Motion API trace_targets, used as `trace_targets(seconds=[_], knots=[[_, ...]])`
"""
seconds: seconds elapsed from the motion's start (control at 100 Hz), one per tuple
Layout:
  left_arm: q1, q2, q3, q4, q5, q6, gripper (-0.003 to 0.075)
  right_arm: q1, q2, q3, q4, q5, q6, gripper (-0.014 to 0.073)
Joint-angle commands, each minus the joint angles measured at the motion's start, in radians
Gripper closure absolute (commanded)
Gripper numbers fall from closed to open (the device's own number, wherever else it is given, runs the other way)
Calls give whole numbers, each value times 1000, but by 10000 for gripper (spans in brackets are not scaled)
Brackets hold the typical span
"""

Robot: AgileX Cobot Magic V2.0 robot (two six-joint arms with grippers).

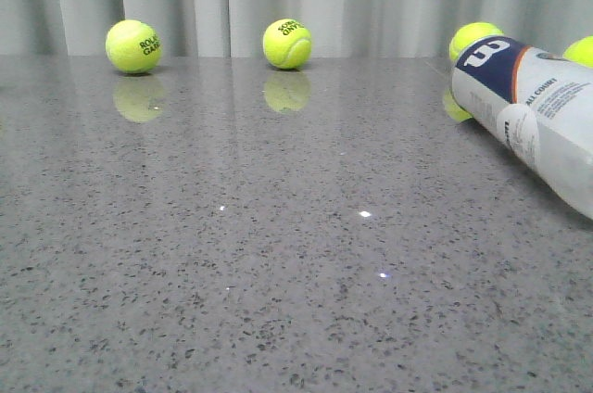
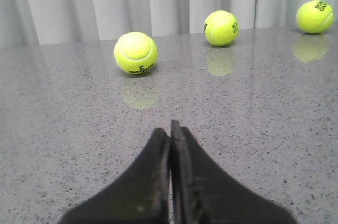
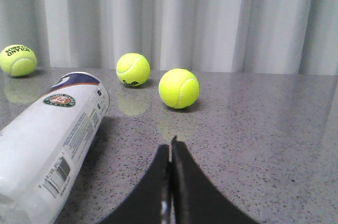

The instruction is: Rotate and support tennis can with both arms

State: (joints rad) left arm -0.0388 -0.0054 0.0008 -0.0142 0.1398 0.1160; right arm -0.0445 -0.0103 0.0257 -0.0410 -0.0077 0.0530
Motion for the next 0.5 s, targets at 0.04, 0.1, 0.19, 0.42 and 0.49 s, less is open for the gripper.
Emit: trace_targets(seconds=[0.04,0.1,0.19,0.42,0.49], knots=[[-8,-35,45,0,-83,-9,738,-5,-17,4,-11,-84,1,655],[-8,-35,45,0,-83,-9,738,-5,-17,4,-11,-84,1,655],[-8,-35,45,0,-83,-9,738,-5,-17,4,-11,-84,1,655],[-8,-35,45,0,-83,-9,738,-5,-17,-14,-12,-71,1,655],[-8,-35,45,0,-83,-9,738,-5,-16,-54,-12,-8,1,655]])
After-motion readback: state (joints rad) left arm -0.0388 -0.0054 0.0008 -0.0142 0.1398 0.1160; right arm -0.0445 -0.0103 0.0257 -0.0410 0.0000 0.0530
